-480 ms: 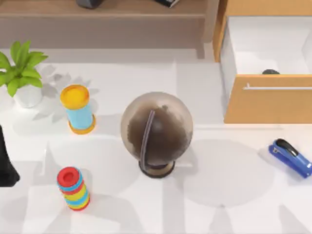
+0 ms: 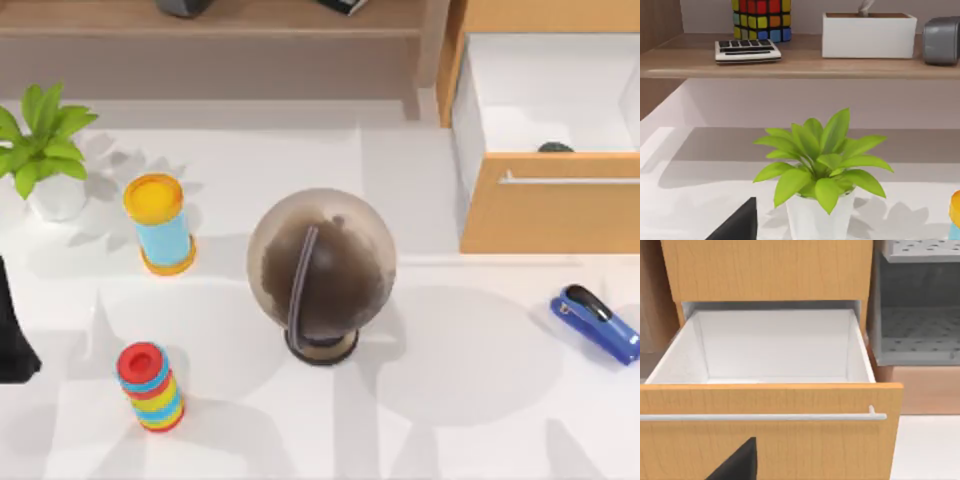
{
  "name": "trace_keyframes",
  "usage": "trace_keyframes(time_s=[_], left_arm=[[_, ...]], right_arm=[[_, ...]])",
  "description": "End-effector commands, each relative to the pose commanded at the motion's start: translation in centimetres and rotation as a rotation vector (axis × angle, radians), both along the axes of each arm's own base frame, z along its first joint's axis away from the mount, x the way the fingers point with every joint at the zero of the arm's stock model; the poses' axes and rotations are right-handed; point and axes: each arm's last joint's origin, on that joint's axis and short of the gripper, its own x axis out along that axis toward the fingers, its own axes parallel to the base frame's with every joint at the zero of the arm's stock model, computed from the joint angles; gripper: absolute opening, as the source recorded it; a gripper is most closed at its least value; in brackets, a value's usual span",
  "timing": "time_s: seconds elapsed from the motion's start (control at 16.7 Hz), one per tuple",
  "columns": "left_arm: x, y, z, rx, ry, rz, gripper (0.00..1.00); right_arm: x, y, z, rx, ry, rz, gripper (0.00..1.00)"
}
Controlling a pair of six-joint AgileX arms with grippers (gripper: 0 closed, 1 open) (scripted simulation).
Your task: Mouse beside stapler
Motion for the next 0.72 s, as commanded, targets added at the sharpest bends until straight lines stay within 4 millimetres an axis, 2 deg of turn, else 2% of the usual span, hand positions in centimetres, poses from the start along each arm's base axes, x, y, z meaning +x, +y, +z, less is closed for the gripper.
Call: trace_keyframes(time_s=[0.18,0.3,0.42,0.54,0.72], left_arm=[[0.0,0.0,0.0,0.000,0.000,0.000,1.00],[0.0,0.0,0.0,0.000,0.000,0.000,1.00],[0.0,0.0,0.0,0.000,0.000,0.000,1.00],[0.0,0.0,0.0,0.000,0.000,0.000,1.00],[0.0,0.0,0.0,0.000,0.000,0.000,1.00]], right_arm=[[2.0,0.3,4.2,0.015,0.148,0.010,1.00],[4.6,0.6,6.9,0.023,0.273,0.017,1.00],[8.1,1.1,9.2,0.030,0.412,0.022,1.00],[12.5,1.8,10.5,0.033,0.554,0.026,1.00],[19.8,3.2,10.4,0.032,0.764,0.030,1.00]])
